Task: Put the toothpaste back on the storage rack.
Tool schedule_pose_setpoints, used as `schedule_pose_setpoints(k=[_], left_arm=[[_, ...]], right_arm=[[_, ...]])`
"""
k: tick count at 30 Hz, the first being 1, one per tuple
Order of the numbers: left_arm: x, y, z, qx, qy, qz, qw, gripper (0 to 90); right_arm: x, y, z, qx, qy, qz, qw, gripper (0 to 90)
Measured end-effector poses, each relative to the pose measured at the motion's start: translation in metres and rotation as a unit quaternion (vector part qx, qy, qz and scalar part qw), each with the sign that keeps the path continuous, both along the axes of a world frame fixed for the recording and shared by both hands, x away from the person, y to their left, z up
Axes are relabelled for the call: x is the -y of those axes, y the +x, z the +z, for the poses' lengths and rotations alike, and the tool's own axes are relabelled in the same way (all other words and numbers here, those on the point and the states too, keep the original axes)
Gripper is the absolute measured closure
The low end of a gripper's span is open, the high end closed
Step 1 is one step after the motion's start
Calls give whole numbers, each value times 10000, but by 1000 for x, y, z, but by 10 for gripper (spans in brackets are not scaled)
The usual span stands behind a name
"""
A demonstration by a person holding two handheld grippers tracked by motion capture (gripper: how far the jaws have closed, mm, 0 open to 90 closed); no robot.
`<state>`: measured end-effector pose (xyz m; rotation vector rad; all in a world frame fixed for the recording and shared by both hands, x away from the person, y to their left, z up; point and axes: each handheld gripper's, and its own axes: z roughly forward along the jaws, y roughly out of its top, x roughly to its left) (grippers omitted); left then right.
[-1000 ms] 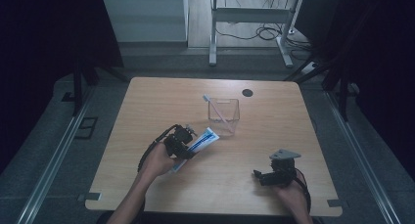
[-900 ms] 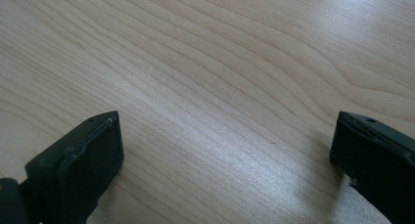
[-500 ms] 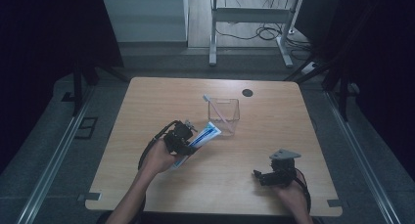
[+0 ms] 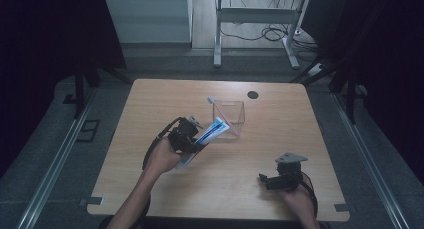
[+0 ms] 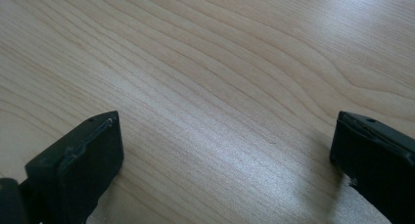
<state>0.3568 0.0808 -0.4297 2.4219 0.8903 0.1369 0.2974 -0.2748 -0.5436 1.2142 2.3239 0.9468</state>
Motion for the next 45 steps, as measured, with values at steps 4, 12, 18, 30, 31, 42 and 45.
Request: schedule_pose_setpoints(k=[4, 12, 18, 30, 31, 42, 45], left_arm=[[1, 1, 6, 66, -60, 16, 10000, 731], [4, 5, 17, 187, -201, 42, 9996, 732], [8, 10, 26, 303, -315, 75, 9990, 732], [16, 25, 43, 554, -457, 127, 9973, 732], [17, 26, 44, 568, -502, 167, 9970, 732], [30, 42, 53, 782, -618, 184, 9949, 734], [34, 46, 55, 815, -623, 185, 9946, 735]], right_arm=[[0, 0, 0, -3, 1, 0, 10000, 0], [0, 0, 0, -4, 4, -3, 10000, 0], [0, 0, 0, -5, 9, -6, 10000, 0], [0, 0, 0, 1, 8, -6, 10000, 0], [0, 0, 0, 3, 6, -5, 10000, 0], [0, 0, 0, -1, 9, -5, 10000, 0], [0, 0, 0, -1, 8, -5, 10000, 0]])
